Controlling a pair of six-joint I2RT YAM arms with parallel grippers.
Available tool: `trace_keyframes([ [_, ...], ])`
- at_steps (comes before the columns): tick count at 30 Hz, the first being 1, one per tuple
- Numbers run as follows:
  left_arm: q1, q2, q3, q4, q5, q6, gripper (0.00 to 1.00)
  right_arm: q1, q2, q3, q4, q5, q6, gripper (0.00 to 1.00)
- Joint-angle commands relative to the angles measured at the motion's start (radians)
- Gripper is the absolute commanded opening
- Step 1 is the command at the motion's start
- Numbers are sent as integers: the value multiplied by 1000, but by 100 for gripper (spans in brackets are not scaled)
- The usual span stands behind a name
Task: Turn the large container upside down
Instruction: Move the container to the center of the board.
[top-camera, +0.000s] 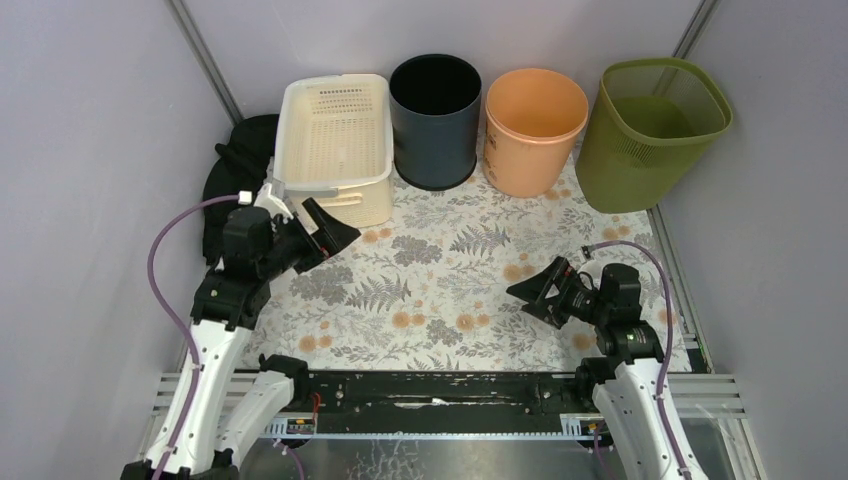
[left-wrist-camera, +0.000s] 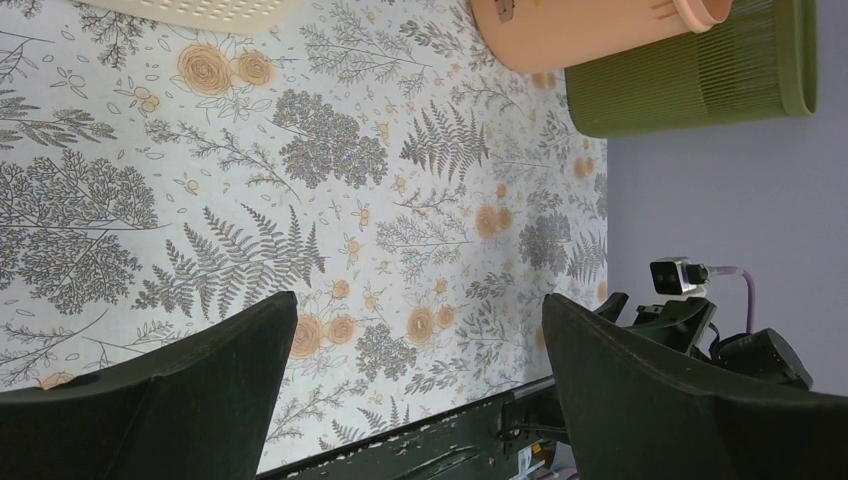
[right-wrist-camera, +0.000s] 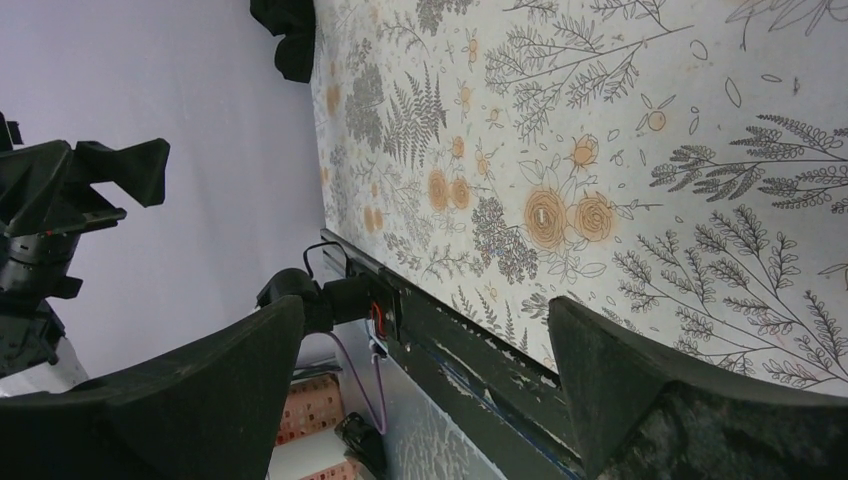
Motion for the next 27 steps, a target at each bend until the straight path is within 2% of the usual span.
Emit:
trace_keyframes([
  [1, -4, 39, 32, 50, -5, 22, 100, -5, 39, -19, 67, -77, -17, 99],
  [5, -5, 94, 18, 90, 13, -1, 100, -3, 75, -60, 107, -118, -36, 99],
  [9, -5, 138, -6, 140, 14, -11, 100, -3, 123, -30, 10, -129, -143, 99],
  [16, -5, 208, 15, 152, -48, 15, 100, -3, 123, -57, 101, -133, -109, 99],
  [20, -5, 260, 58, 132, -82, 51, 100, -3, 165, -7, 63, -118, -156, 99],
  [27, -4, 311, 81, 146, -123, 106, 100, -3, 261, 130, 63, -20, -146, 99],
])
